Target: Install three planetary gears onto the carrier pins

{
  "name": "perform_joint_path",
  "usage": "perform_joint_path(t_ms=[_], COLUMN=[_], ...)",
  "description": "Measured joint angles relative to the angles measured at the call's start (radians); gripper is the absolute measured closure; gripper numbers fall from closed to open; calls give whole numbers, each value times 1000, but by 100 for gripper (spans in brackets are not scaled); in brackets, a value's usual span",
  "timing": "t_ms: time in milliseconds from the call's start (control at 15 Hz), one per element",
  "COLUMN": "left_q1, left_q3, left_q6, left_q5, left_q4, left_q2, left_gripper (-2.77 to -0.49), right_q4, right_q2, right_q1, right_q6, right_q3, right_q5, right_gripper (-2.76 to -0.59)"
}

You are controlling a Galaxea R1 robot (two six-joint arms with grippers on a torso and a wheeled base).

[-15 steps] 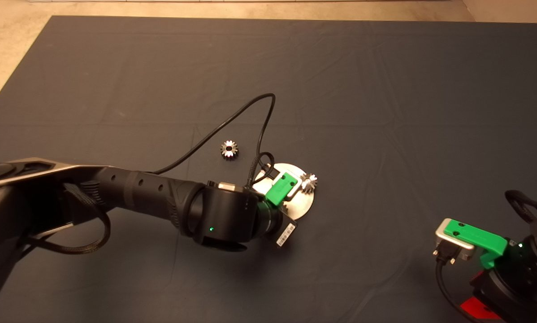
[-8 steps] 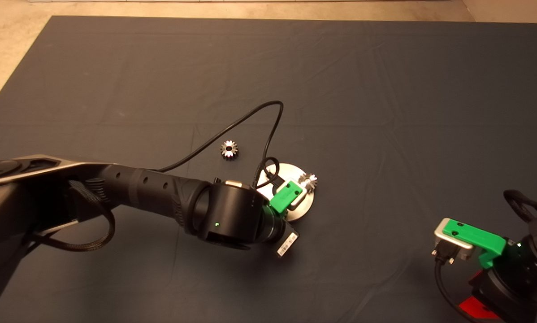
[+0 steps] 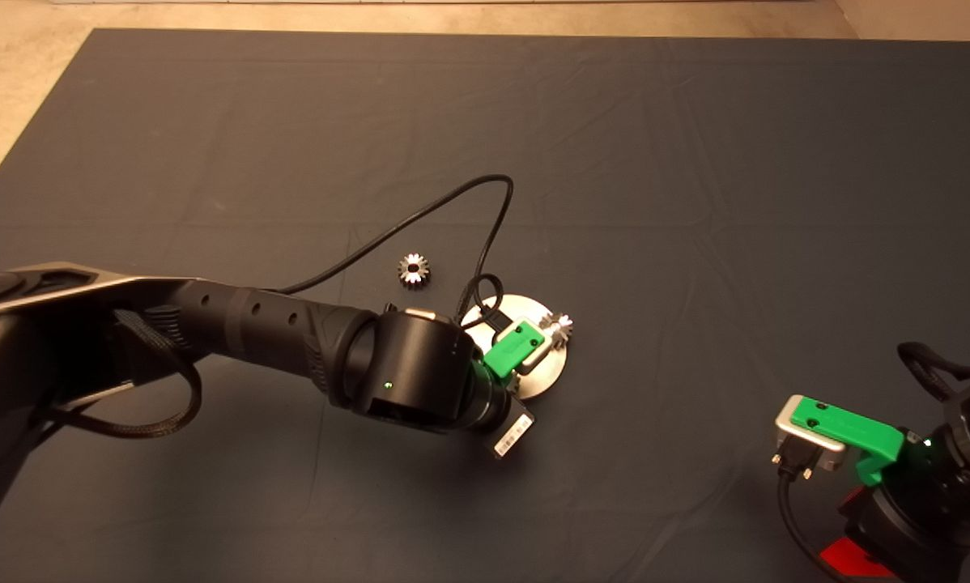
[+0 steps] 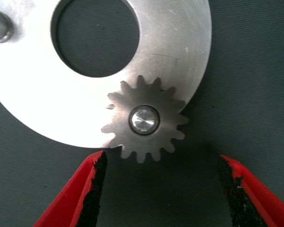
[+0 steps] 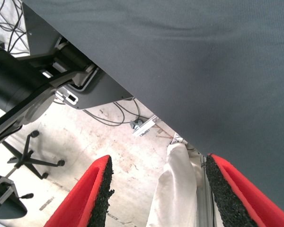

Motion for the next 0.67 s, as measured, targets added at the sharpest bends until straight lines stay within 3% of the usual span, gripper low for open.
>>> perform_joint_path(t_ms=[200,467,667], left_q1=[-3,-16,-45], left_q3=[-3,-8,-31], left_q6=[29,114,193], left_q5=[0,0,1], left_q4=[-3,-7,-10], left_q2=[-14,-62,-112], left_gripper=[-160,-160,-160], right_q4=[0,0,-1], right_q2=[3,2,5], right_q1=[0,-4,-58], right_q6=[0,0,0], right_q3=[0,0,0], right_q5=[0,0,-1], right_gripper=[-144,-144,-144])
